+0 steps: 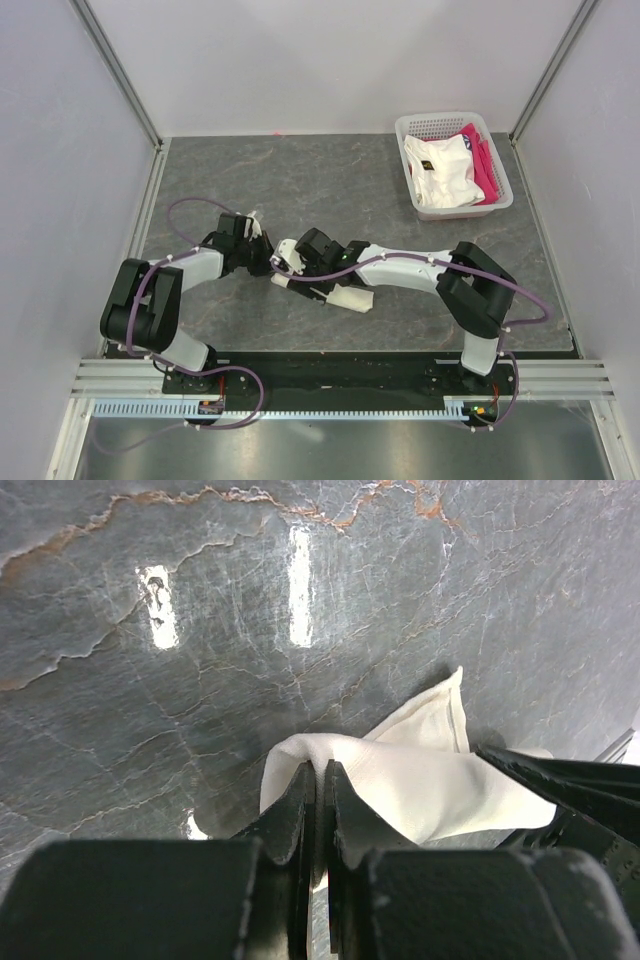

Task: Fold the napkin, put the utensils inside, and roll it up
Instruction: Roll the napkin with the utensil

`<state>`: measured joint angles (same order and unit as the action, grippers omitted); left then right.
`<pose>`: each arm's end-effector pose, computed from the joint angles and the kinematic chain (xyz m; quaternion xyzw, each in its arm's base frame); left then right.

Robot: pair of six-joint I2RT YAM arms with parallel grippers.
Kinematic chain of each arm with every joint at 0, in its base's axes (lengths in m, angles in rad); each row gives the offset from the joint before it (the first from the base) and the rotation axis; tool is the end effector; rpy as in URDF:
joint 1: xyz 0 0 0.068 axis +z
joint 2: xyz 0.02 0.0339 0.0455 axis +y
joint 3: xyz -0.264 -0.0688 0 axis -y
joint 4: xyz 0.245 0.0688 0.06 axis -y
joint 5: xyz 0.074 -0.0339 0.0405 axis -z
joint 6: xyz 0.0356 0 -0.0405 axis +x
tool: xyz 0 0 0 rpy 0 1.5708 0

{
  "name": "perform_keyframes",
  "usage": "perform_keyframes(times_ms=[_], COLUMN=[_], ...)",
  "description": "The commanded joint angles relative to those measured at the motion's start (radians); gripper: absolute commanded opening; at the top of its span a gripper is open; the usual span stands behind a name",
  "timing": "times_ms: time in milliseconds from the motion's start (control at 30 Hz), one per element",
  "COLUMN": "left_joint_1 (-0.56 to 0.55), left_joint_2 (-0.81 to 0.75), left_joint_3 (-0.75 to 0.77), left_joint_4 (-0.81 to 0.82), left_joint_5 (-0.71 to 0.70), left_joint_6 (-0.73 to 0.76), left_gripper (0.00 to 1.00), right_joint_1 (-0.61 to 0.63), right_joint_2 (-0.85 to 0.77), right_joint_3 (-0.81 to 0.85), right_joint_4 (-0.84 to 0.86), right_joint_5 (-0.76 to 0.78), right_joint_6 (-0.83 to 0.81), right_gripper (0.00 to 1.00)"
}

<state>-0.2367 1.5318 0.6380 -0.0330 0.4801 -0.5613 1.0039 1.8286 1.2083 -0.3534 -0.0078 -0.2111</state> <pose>0.2619 -0.0801 0.1395 -0.0746 0.9215 -0.3272 0.1956 0.2055 0.3234 0.1845 -0.5465 0.7841 0.1170 0.2699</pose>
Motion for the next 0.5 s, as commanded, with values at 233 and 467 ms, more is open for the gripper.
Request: perform_keyframes(times_ms=[233,467], left_joint_1=[0.005,0.005], left_joint_2=[0.036,-0.004], left_joint_3=[0.048,0.051], left_joint_4=[-0.022,-0.010], left_joint_5=[0.026,0.032], left_joint_6=[0.043,0.054], left_gripper=[0.02,0.27], right_joint_1=[0.004,-0.045], right_joint_2=[0.073,0.126], right_joint_3=[0.022,0.072], right_joint_4=[-0.009,-0.081], right_joint_5=[0.026,-0.179], right_joint_6=[-0.001,0.019], right_gripper=[0.75,0.64])
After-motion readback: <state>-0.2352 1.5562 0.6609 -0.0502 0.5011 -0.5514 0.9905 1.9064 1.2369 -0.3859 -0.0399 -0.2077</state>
